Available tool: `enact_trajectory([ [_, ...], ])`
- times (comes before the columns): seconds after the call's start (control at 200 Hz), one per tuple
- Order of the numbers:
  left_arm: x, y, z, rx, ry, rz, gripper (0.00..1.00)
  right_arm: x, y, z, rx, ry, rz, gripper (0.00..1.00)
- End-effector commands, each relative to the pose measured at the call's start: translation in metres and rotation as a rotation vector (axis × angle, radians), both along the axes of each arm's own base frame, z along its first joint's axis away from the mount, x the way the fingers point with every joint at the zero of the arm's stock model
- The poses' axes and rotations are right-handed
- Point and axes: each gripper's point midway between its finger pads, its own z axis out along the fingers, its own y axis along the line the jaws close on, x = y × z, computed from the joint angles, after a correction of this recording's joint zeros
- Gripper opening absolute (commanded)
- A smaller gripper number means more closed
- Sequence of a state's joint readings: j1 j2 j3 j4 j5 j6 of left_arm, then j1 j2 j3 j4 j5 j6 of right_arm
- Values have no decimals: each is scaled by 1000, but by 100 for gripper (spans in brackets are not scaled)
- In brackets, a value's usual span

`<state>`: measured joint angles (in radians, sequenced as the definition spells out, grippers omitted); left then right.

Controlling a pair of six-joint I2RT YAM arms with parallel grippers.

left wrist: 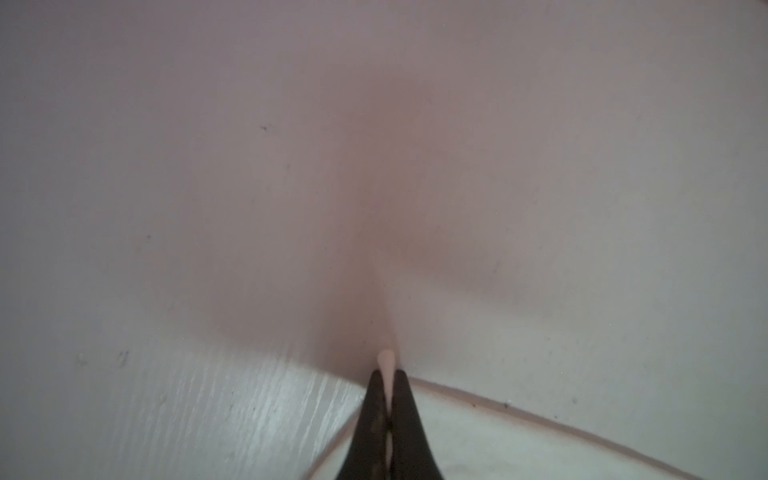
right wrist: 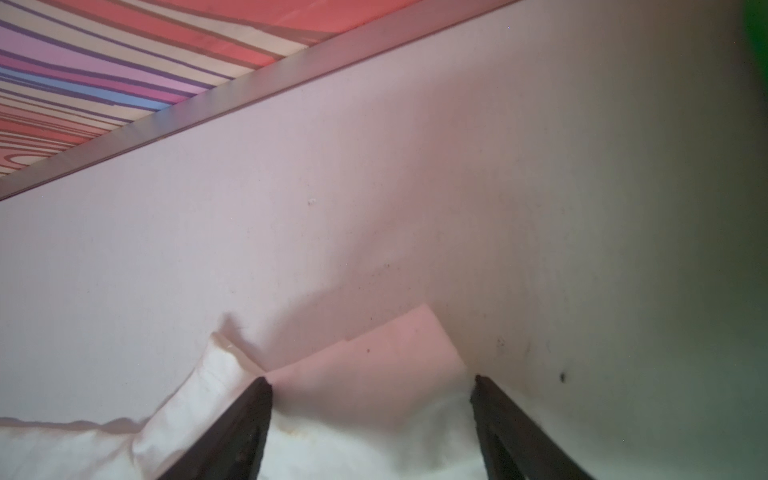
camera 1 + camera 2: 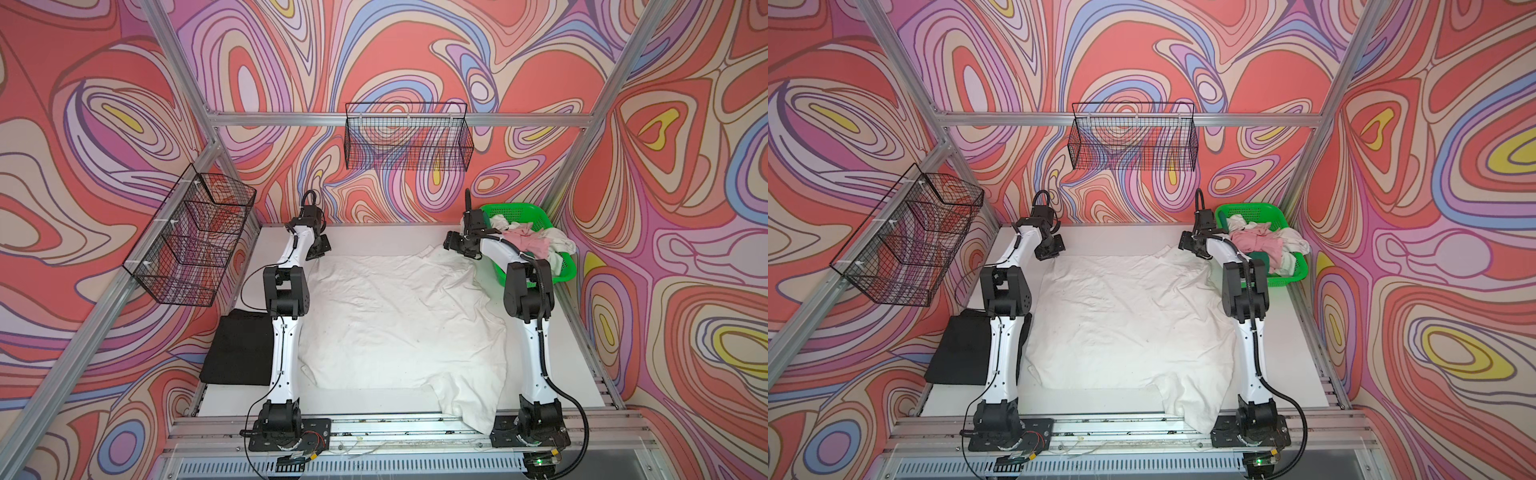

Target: Fold and stack the t-shirts

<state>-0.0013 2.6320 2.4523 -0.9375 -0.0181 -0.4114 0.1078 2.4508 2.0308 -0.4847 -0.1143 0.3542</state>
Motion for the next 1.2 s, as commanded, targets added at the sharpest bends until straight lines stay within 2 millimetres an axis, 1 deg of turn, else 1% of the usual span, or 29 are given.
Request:
enact_trajectory([
  [0.0, -3, -6, 14, -18, -17, -7, 0, 5, -1, -11, 22, 3, -6, 77],
  [0.125, 1, -12, 27, -50, -53, -6, 0, 11, 1, -16, 26, 9, 0, 72],
  [0.215, 3, -16, 36, -53, -80, -15, 0, 16, 0, -11, 24, -22, 2, 68],
  [0.315, 4, -18, 42, -49, -104, -28, 0, 23, -7, -3, 31, -59, -18, 68],
  [0.411, 3, -18, 44, -43, -116, -31, 0, 29, -11, -4, 71, -68, -22, 68],
  [0.506, 3, -17, 45, -38, -119, -33, 0, 33, -7, -7, 91, -52, -1, 70],
  [0.606, 3, -18, 45, -41, -122, -39, 0, 32, -4, -12, 110, -43, 4, 70],
  [0.701, 2, -18, 44, -40, -119, -43, 0, 29, -1, -17, 126, -37, 15, 66],
  [0.766, 2, -18, 45, -41, -122, -45, 0, 27, 3, -19, 142, -32, 25, 59],
  [0.801, 2, -18, 45, -41, -122, -46, 0, 26, 5, -17, 153, -37, 33, 52],
  [0.876, 1, -18, 47, -41, -123, -47, 0, 25, 7, -16, 168, -42, 39, 44],
  [0.926, 1, -18, 50, -37, -129, -49, 0, 25, 7, -15, 170, -44, 40, 35],
  [0.941, 1, -18, 51, -36, -131, -49, 0, 25, 7, -12, 170, -51, 40, 31],
  [1.021, 2, -18, 60, -34, -154, -53, 0, 28, 6, -3, 163, -70, 35, 20],
  [1.142, 0, -20, 71, -43, -186, -60, 0, 34, -1, 21, 132, -122, 17, 1],
  [1.197, -2, -19, 75, -43, -203, -55, 0, 35, -5, 32, 115, -143, 5, 0],
])
